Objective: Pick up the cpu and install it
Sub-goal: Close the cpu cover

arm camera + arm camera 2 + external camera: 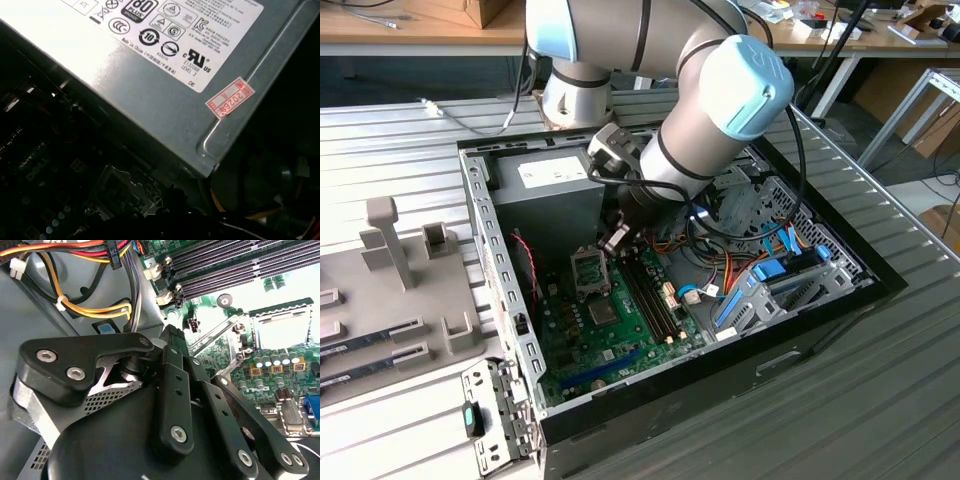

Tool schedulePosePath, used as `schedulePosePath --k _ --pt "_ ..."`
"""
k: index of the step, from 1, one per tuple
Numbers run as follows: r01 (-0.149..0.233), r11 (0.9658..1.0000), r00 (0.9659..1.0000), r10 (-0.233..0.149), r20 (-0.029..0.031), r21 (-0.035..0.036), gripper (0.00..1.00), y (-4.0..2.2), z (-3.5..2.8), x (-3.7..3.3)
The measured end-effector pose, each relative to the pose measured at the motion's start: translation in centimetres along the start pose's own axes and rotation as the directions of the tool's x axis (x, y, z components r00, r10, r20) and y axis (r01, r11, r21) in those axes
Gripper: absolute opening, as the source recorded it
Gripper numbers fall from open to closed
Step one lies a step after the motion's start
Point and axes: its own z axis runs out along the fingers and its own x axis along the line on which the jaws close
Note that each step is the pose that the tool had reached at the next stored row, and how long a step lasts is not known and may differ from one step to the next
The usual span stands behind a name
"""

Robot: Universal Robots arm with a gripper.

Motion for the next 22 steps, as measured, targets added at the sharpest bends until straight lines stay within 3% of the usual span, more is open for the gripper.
schedulePosePath --k 7,10,18,22 --pt "0.006 1.0 1.0 -0.006 -0.0008 -0.001 0.11 0.27 -0.89 0.03" --pt "0.026 0.9996 0.9997 -0.026 0.0001 -0.0095 0.11 0.11 -1.81 0.44" --pt "0.031 0.9993 0.9995 -0.031 0.0066 -0.0189 0.11 0.06 -2.15 0.55" --pt "0.036 0.999 0.9993 -0.036 0.0124 -0.0271 0.11 -0.26 -2.25 0.81"
